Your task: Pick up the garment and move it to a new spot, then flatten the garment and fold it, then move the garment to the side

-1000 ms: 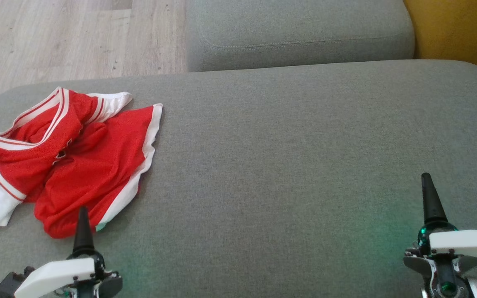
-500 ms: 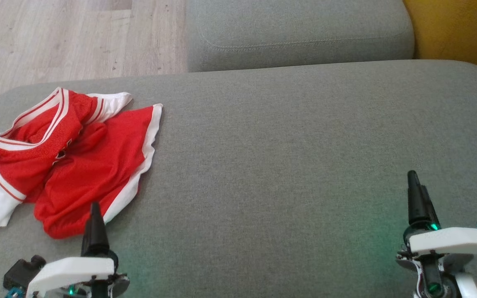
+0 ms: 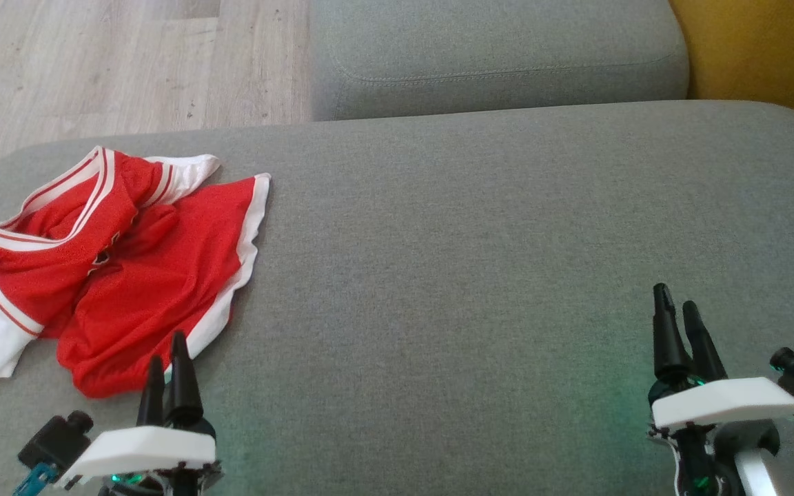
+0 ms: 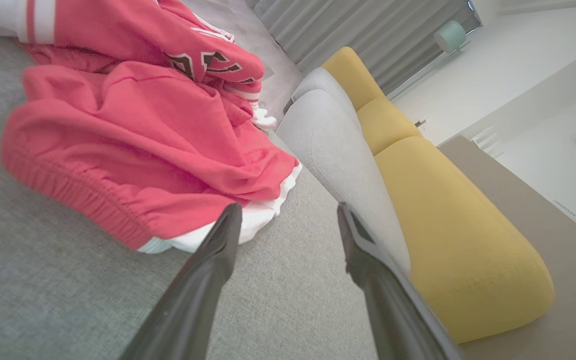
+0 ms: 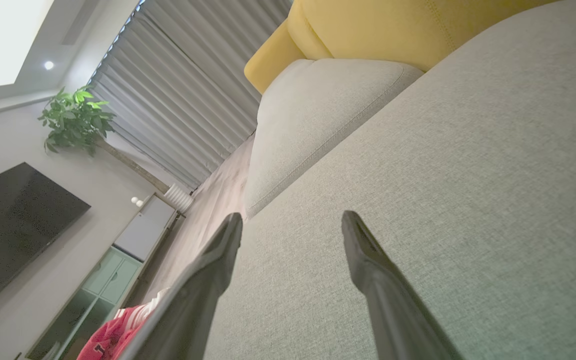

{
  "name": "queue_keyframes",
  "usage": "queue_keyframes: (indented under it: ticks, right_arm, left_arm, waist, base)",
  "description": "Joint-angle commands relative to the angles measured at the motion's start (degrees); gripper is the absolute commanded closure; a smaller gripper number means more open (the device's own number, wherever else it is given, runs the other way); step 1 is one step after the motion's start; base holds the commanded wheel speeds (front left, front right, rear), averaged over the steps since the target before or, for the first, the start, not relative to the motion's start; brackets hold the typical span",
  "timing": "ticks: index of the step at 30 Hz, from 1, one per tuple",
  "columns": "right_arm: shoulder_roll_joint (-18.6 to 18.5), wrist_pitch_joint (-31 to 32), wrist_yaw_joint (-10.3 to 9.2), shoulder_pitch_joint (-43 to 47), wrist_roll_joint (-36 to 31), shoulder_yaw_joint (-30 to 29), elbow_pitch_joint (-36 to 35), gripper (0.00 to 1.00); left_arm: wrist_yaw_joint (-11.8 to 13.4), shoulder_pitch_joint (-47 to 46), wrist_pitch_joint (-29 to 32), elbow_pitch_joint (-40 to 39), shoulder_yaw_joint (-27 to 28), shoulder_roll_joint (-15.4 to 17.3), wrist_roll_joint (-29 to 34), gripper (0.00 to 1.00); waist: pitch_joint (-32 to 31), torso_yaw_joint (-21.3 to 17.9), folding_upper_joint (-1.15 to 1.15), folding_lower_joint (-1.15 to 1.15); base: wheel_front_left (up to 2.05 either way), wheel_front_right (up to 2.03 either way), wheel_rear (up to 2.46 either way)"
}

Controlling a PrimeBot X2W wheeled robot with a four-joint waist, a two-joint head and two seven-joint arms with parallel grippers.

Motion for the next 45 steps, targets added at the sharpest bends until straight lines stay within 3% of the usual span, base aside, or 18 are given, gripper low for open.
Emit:
queue_keyframes:
  ticks: [1, 17, 45]
  right_arm:
    - [-0.7, -0.8, 0.24, -1.2, -1.8, 0.9, -2.3, 0.0]
    - [-0.6, -3.5, 0.3, -0.8, -14.8, 2.4, -2.3, 0.0]
    - [-0.4, -8.0, 0.39, -0.1, -29.8, 3.0, -2.8, 0.0]
  left_arm:
    - [-0.2, -0.9, -0.6, -1.9, 0.6, 0.9, 1.6, 0.0]
    - [-0.2, -0.4, -3.4, -0.8, -0.6, 2.1, 13.4, 0.0]
    - [-0.3, 0.9, -7.9, 2.2, -0.3, 3.3, 31.9, 0.0]
  waist:
    - [0.0, 0.0, 0.0, 0.0]
    - [0.0, -0.2, 0.0, 0.0]
    - [-0.4, -0.2, 0.0, 0.0]
  base:
    - [0.0, 0.0, 0.0]
    - [0.0, 0.0, 0.0]
    - [0.0, 0.0, 0.0]
